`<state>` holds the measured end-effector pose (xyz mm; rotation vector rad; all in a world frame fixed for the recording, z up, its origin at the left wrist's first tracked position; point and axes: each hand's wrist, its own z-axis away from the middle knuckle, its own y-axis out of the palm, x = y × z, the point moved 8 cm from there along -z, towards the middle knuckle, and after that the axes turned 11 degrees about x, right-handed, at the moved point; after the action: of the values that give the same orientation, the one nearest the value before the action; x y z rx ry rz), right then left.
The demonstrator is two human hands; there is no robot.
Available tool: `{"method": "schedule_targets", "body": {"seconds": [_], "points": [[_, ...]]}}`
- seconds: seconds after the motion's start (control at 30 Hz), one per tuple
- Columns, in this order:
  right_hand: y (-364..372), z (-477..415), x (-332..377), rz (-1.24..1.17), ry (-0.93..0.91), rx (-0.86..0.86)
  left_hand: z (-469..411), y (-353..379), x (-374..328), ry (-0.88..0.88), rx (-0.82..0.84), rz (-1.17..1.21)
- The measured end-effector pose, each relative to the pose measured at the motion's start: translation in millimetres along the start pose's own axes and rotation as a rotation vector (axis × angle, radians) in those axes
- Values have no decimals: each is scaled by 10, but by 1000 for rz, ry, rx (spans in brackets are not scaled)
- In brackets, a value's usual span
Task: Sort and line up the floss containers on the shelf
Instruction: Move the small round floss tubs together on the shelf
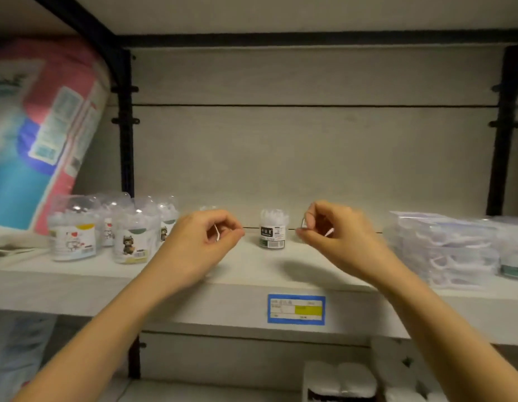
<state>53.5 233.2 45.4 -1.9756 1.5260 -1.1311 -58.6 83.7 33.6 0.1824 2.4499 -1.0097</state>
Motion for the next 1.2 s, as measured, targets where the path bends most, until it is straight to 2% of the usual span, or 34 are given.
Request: {"method": "schedule_targets", "body": {"seconds": [0.2, 0.5, 0.63, 0.7, 0.77, 0.8, 0.9, 0.97, 1.2], "points": [[310, -846, -278, 123, 284, 80, -97, -291, 277, 14, 41, 19], [733, -1053, -673, 129, 483, 236, -113, -334, 460, 77, 83, 95], [631, -1020, -578, 66, 456, 202, -88, -305, 522, 54, 100, 138], [527, -925, -417, -196, 414, 163, -54, -262, 504, 68, 149, 112], [491, -762, -170, -450, 358, 231, 1, -213, 449, 95, 201, 61], [499, -669, -48, -502, 330, 299, 32, -191, 417, 107, 221, 56], [587, -416, 271, -536, 231, 488, 114, -123, 340, 129, 286, 88], [646, -301, 394, -572, 191, 539, 155, -119, 302, 157, 302, 115], [611, -155, 472, -680, 176, 442, 274, -252, 200, 237, 215, 125]]}}
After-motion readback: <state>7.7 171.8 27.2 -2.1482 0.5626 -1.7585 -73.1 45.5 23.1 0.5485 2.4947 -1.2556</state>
